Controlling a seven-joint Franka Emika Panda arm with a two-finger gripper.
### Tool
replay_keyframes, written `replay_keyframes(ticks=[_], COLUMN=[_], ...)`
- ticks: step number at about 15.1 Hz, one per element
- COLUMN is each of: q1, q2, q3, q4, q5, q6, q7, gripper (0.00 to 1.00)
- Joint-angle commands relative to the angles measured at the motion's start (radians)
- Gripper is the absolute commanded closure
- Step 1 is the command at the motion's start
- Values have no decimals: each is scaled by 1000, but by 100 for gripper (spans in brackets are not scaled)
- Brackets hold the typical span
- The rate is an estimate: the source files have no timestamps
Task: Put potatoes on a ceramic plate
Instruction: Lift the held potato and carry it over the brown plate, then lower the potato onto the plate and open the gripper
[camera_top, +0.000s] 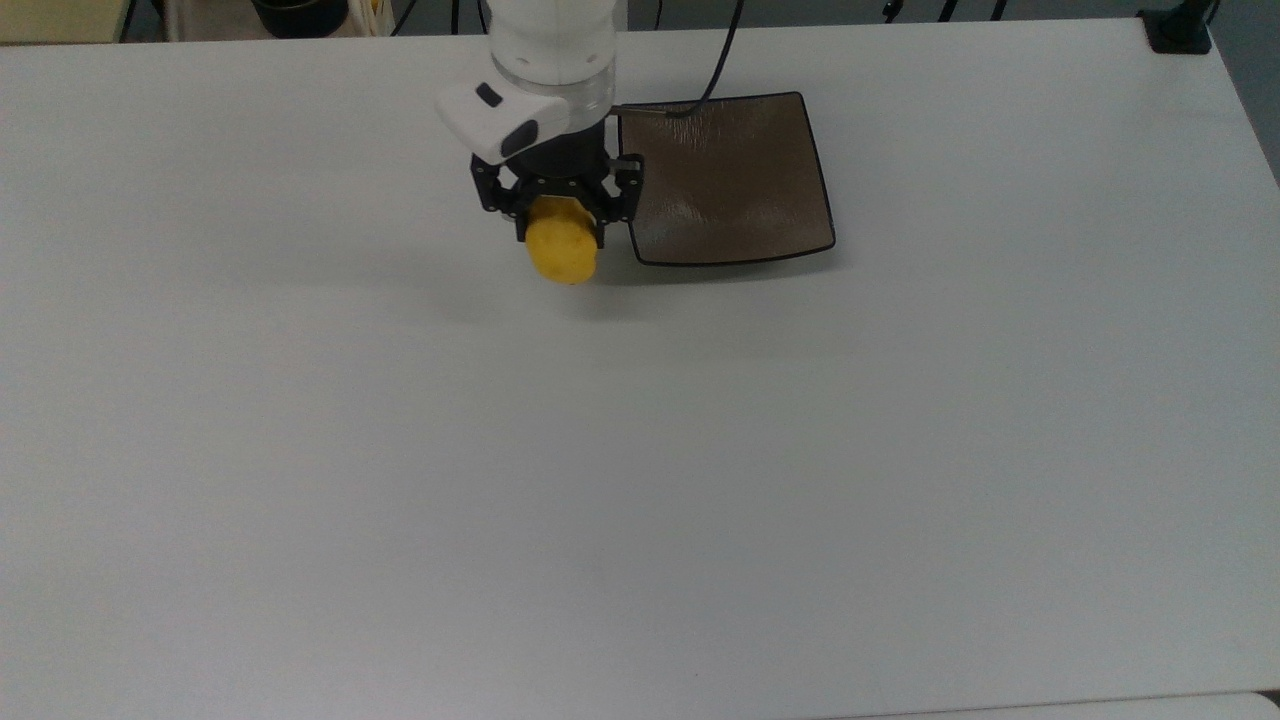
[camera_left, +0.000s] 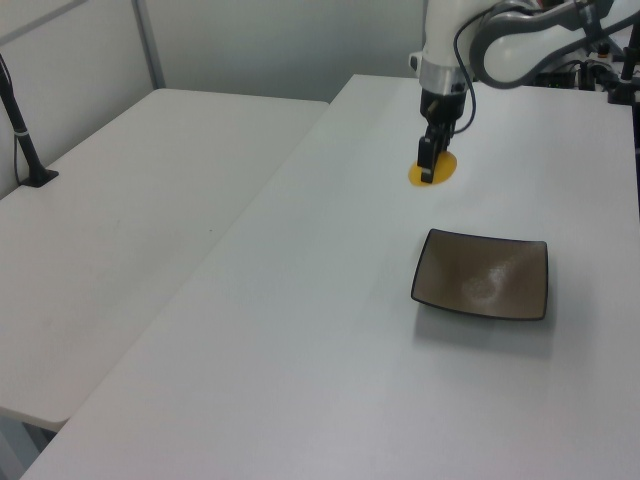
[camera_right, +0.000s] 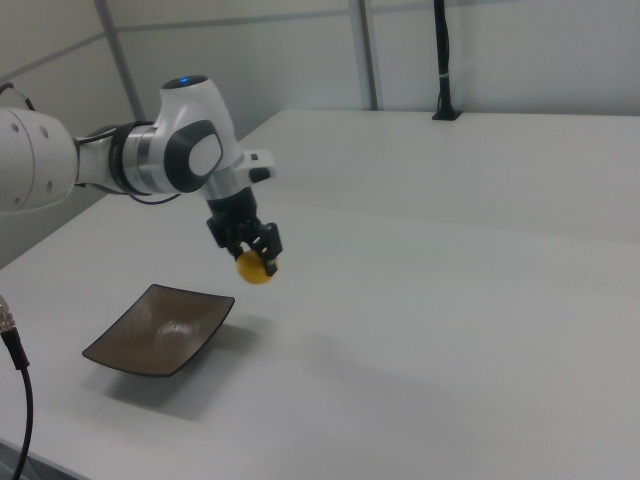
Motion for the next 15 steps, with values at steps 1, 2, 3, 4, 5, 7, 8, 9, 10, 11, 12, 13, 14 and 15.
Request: replay_keyframes(ticks=[1,2,3,4,5,7,8,9,10,11,12,13,14,15], q1=[16,23,31,39,42,43,46,46,46,46,46,45,45,43], q2=[-36,-35,-35,-35,-35,-33,-33,-33,-31,-31,-31,-31,-31,-31], q3=[59,70,82,92,102,125,127,127,127,127,127,127,127,127], q4=[-61,-68,-72,-75,-75,-81,-89,-92,-92,-92,-92,-91,-89,-86], q5=[-4,-2,-4,-2,-2,-2,-2,-2,-2,-2,-2,-2,-2,-2], q6=[-52,-60,-66,-74,-78,-81,-80,-78,-80,-80,-80,-80,-80,-80], q7=[50,59,71,88,102,116,117,119,119,119,119,119,119,119], gripper=[43,42,42,42,42,38,30,23,18,14,12,11,10,9])
